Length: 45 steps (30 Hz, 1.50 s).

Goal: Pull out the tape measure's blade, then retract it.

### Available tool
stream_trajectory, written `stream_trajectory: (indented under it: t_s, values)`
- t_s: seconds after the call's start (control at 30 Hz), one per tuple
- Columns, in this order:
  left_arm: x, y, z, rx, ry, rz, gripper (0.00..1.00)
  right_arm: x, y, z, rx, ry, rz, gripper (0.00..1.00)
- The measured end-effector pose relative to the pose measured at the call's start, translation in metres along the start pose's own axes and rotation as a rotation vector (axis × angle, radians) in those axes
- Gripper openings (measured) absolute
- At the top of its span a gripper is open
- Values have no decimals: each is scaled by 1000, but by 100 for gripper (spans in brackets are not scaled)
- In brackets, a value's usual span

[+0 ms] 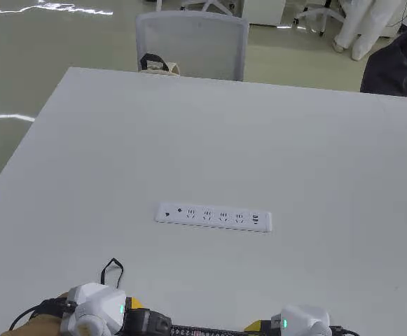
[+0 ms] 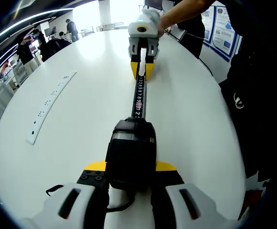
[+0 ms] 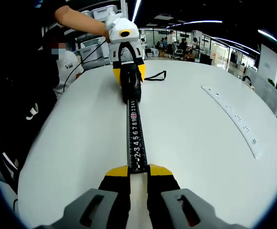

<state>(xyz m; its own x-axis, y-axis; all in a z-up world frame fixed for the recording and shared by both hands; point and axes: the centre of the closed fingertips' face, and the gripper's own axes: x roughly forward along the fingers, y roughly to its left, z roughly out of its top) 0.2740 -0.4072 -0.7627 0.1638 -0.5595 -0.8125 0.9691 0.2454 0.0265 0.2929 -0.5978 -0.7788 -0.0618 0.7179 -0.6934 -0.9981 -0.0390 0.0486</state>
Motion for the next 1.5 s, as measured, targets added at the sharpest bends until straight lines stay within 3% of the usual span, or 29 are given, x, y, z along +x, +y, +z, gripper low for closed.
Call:
stream_trajectory:
  t_s: [1.5]
  values:
    - [1,1,-1,-2,3,-3,29,-43,-7,-39,35,49,-31,10]
